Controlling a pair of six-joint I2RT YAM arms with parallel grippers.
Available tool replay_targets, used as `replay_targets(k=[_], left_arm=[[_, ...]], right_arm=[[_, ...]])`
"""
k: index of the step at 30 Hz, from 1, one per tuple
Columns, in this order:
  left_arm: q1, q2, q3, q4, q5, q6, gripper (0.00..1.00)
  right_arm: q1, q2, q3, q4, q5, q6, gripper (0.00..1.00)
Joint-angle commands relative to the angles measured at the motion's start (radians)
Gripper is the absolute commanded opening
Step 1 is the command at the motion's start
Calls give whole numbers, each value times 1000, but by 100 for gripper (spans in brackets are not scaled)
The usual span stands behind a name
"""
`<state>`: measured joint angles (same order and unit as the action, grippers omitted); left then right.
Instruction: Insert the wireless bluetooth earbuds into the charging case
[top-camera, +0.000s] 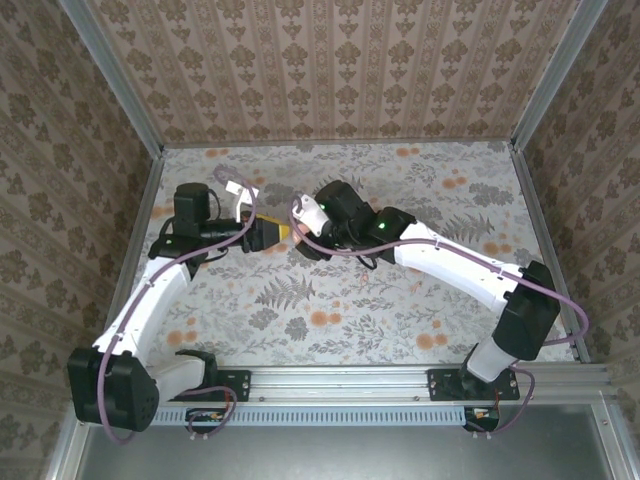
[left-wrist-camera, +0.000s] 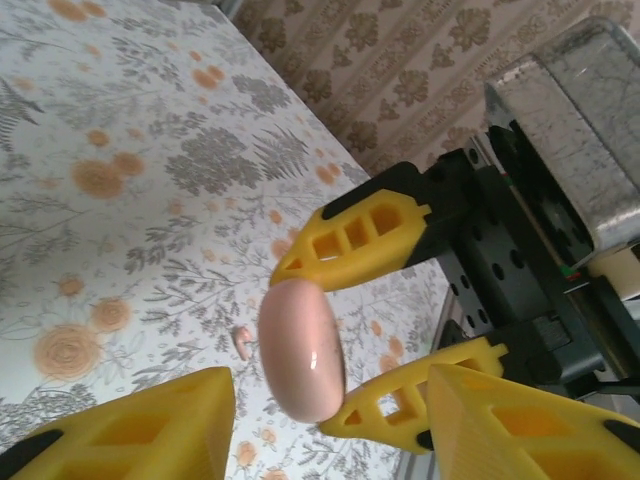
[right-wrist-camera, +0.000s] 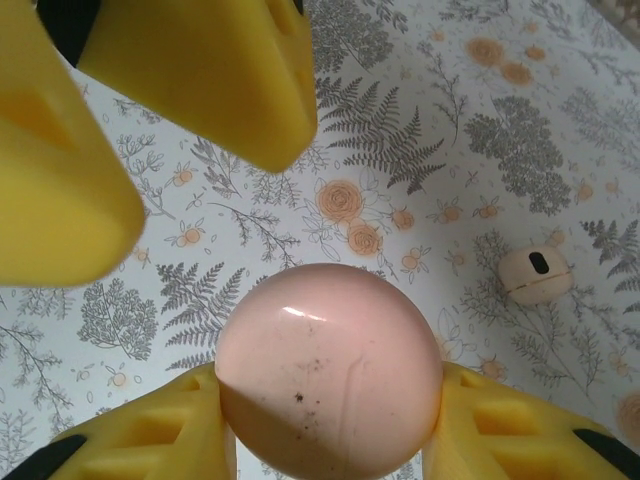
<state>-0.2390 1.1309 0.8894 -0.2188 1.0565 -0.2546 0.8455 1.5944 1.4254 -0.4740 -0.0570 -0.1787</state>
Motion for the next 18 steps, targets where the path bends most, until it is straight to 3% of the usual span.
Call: replay_targets(k=[1, 8, 18], left_arm=[[-30, 19, 42, -19, 28, -8, 50], [-63, 59, 49, -30, -10, -8, 50], [-79, 81, 47, -33, 17, 0, 49]], right_arm=[[5, -46, -21, 46, 9, -60, 34], [12, -77, -53, 84, 2, -67, 34], [12, -99, -71, 99, -21, -70, 33]])
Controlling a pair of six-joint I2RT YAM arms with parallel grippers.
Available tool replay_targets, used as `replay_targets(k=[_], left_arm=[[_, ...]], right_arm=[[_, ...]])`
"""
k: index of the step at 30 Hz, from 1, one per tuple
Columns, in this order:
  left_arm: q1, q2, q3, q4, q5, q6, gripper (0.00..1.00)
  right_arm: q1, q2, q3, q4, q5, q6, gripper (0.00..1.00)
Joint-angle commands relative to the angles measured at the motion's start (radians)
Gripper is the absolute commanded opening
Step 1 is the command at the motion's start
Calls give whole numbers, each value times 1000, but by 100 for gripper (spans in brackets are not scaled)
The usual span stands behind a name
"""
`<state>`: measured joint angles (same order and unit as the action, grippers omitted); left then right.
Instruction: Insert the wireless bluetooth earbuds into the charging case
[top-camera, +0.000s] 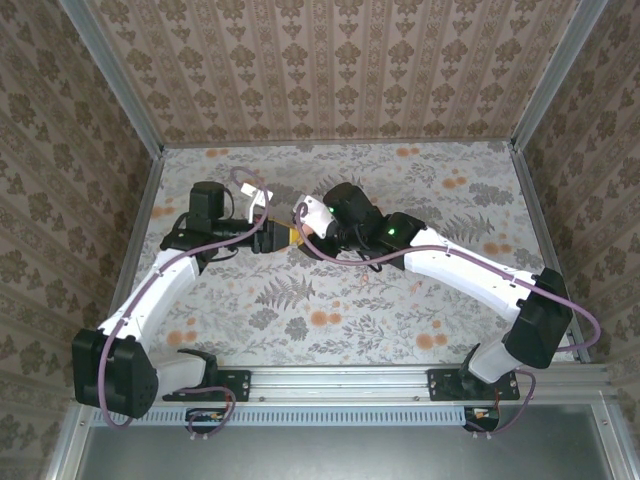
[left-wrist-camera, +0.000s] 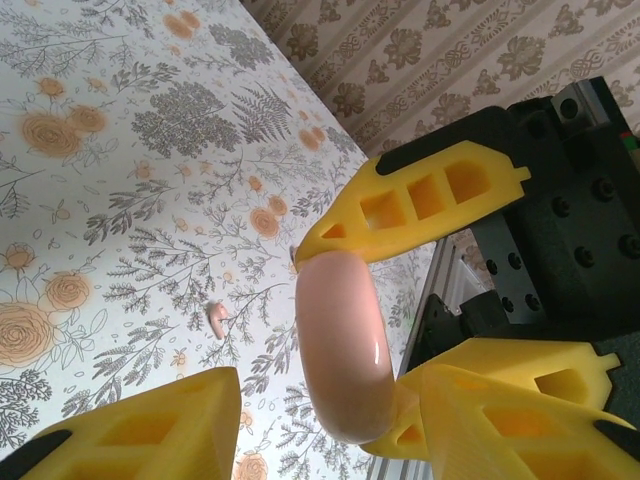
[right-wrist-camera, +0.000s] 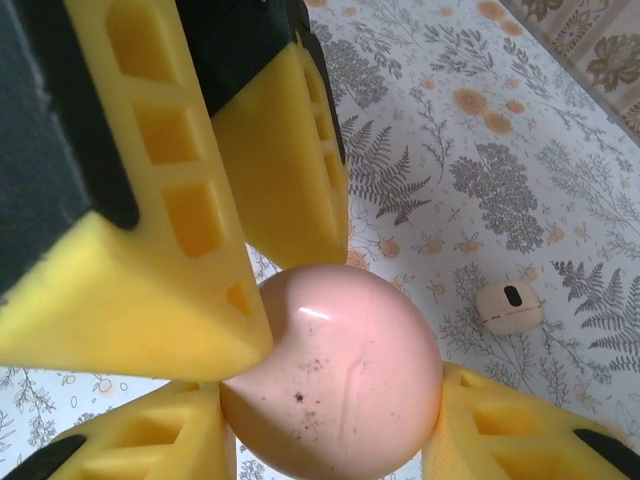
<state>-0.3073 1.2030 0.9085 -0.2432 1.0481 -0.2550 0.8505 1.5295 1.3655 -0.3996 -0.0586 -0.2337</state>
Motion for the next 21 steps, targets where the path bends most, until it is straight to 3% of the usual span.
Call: replay_targets(k=[1, 7, 12, 14, 18, 21], left_arm=[[-11, 10, 29, -7, 27, -1, 48], [-26, 36, 41, -2, 42, -3, 42], [-27, 41, 43, -3, 43, 1, 19], [-26, 40, 41, -4, 39, 9, 14], [-21, 34, 34, 1, 25, 29, 9], [-1, 11, 4, 55, 20, 27, 5]], right_arm=[[8, -35, -10, 25, -22, -18, 33], [9, -34, -6, 27, -28, -18, 33], [10, -41, -17, 32, -20, -17, 33], [9, -47, -20, 37, -20, -16, 35], [7, -75, -31, 51, -12, 13, 55], [-24, -129, -52, 77, -58, 98, 63]])
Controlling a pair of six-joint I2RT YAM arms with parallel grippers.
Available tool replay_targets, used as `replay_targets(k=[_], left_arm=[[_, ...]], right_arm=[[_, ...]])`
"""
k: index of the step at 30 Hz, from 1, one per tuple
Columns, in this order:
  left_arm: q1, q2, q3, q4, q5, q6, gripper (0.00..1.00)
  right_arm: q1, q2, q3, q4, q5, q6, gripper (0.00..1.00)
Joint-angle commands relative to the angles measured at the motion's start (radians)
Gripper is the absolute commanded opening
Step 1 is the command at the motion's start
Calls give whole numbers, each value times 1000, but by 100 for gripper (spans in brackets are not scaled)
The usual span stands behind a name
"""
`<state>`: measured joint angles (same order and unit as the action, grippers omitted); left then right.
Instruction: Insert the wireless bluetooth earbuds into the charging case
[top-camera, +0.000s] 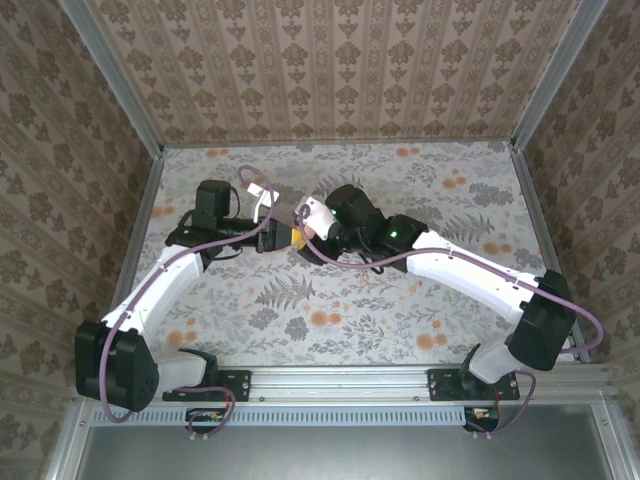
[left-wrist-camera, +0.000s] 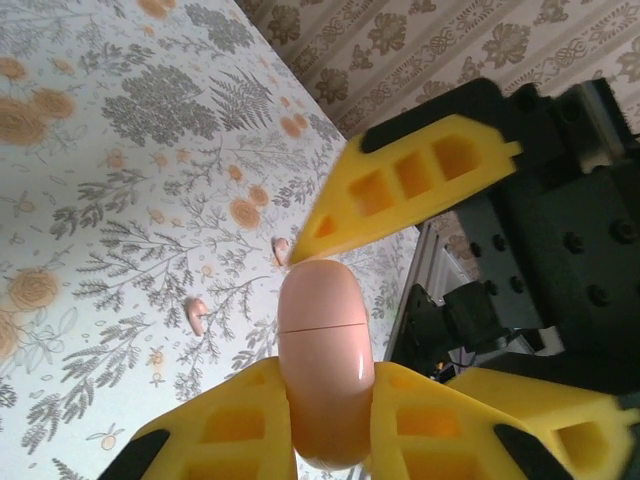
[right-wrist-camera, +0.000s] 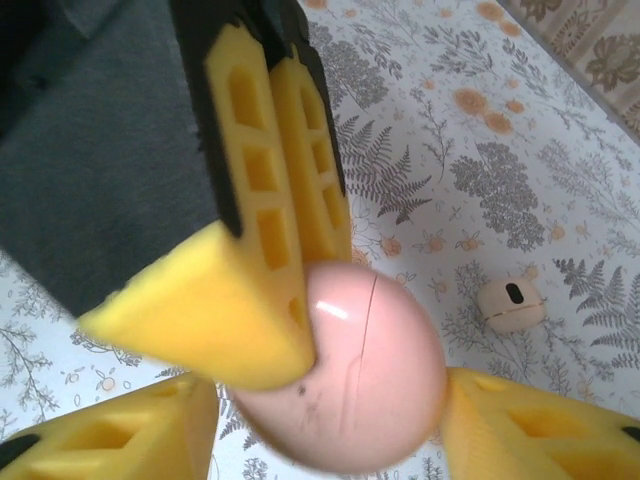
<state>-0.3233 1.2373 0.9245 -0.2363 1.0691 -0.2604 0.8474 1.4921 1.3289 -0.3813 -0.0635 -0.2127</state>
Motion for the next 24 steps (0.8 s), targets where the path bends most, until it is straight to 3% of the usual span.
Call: replay_targets(k=[1, 5, 8, 17, 24], left_arm=[[22, -36, -26, 81, -3, 30, 4], [35, -99, -99, 247, -8, 24, 0], [33, -138, -150, 369, -11, 23, 0], [13, -217, -208, 543, -25, 6, 0], [-3, -254, -219, 567, -15, 0, 0]], right_arm=[[-43, -118, -25, 78, -95, 119, 65], [-165, -180, -83, 192, -332, 355, 69], [-207, -181, -100, 240, -418, 446, 70], [-215, -52, -55, 262, -585, 518, 72], [-242, 12, -28, 269, -593, 546, 71]])
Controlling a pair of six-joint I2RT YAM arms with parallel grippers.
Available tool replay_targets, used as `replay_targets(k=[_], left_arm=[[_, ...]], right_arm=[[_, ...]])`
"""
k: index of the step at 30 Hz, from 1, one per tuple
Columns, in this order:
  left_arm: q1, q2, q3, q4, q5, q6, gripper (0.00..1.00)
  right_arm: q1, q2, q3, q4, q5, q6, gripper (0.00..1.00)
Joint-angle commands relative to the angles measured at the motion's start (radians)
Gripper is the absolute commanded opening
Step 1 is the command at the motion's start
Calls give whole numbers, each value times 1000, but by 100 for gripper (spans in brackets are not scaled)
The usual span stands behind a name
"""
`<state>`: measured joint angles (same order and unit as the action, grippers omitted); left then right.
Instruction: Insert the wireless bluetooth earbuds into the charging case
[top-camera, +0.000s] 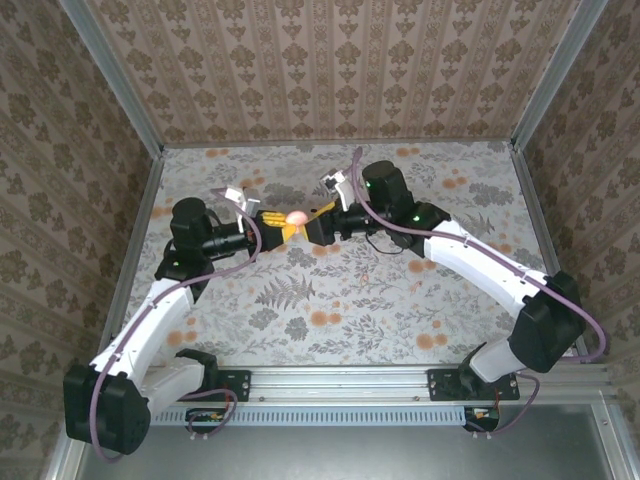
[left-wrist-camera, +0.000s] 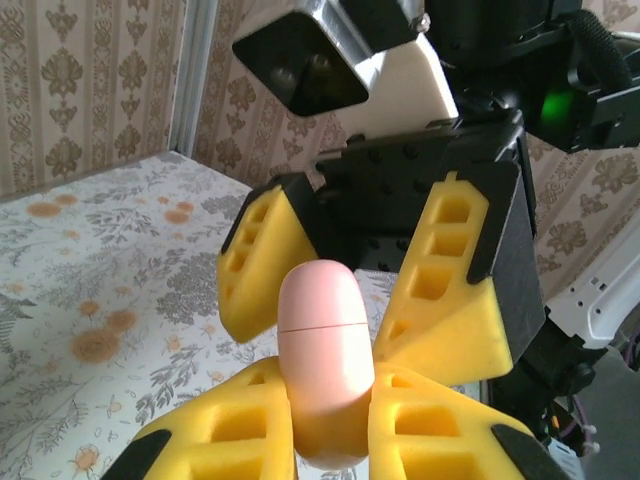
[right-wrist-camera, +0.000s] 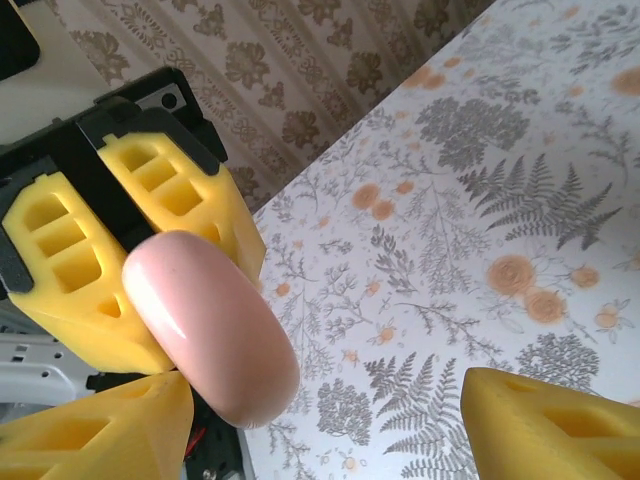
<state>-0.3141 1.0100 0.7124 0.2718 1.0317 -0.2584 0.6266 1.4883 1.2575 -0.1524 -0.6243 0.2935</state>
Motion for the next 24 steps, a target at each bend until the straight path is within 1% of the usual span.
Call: replay_targets(k=[1, 8, 15, 18, 20, 21, 22, 24], left_arm=[[-15, -28, -9, 61, 22, -4, 0], [-23, -34, -32, 89, 19, -14, 0], [-28, -26, -44, 123, 1, -28, 0], [-28, -31, -52, 115, -30, -11, 0], [-26, -33, -62, 109, -54, 0, 0], [-25, -32, -67, 108, -67, 3, 0], [-25, -31, -70, 104, -78, 7, 0], [-22, -30, -82, 104, -101, 13, 0]], right_arm=[[-31, 22, 44, 44, -32, 53, 71], [-113, 54, 32, 154, -130, 190, 68], [-127, 77, 61, 140, -159, 208, 67], [-138, 52, 39, 144, -160, 225, 66], [-148, 19, 20, 124, -138, 234, 66], [-153, 0, 16, 84, -111, 233, 66], [-158, -14, 21, 28, -62, 229, 65], [-163, -36, 45, -143, 77, 208, 64]])
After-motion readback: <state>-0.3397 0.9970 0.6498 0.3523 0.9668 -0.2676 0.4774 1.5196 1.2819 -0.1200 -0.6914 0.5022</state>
